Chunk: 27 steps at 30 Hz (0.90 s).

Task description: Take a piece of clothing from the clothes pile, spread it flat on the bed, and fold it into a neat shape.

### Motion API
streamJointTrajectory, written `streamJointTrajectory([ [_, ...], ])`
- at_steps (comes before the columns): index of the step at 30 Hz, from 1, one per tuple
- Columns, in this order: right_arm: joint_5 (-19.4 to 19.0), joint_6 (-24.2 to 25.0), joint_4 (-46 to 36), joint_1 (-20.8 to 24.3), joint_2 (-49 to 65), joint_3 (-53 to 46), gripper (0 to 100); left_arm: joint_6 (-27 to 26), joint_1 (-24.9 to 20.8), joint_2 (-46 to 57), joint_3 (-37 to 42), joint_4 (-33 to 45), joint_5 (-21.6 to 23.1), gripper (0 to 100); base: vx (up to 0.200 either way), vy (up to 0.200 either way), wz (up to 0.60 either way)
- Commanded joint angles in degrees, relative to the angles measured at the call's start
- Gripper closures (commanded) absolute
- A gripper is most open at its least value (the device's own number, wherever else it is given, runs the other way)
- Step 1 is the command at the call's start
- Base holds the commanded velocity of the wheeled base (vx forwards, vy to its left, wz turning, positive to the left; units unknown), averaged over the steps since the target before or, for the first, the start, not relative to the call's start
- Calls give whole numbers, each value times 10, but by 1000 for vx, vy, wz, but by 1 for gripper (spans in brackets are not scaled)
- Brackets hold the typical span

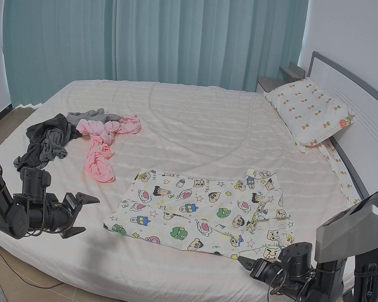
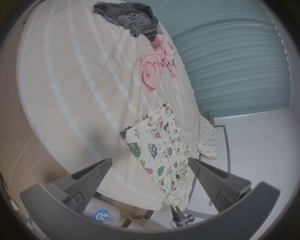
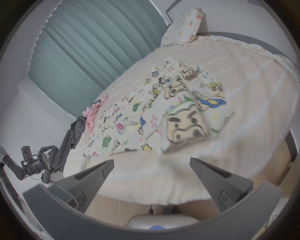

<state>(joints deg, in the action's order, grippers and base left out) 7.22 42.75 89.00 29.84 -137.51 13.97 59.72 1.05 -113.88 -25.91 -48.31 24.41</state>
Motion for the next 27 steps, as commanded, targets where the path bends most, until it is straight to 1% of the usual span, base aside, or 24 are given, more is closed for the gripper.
streamJointTrajectory([
  [1,5,-9,-1,1,-33,35,0,0,-1,-8,9,-7,-1,0,0,0,0],
  [5,5,-26,-23,0,-32,55,0,-1,-1,-11,9,-8,-1,0,0,0,0],
  [7,5,-27,-24,0,-32,56,0,-1,-1,-10,9,-8,-1,0,0,0,0],
  [9,5,-43,-47,-10,-31,79,0,-1,-1,-11,9,-8,-1,0,0,0,0],
  [13,5,-48,-53,-14,-35,93,0,-1,-1,-11,9,-8,-1,0,0,0,0],
  [14,6,-56,-56,-15,-37,99,0,-1,-1,-11,9,-8,-1,0,0,0,0],
  [15,6,-58,-59,-15,-39,101,100,0,-1,-11,9,-8,-1,0,0,0,0],
  [21,6,-79,-59,-9,-43,97,100,-1,-1,-11,9,-8,-1,0,0,0,0],
  [27,4,-79,-59,-8,-34,96,100,-1,-1,-11,10,-8,-1,0,0,0,0],
])
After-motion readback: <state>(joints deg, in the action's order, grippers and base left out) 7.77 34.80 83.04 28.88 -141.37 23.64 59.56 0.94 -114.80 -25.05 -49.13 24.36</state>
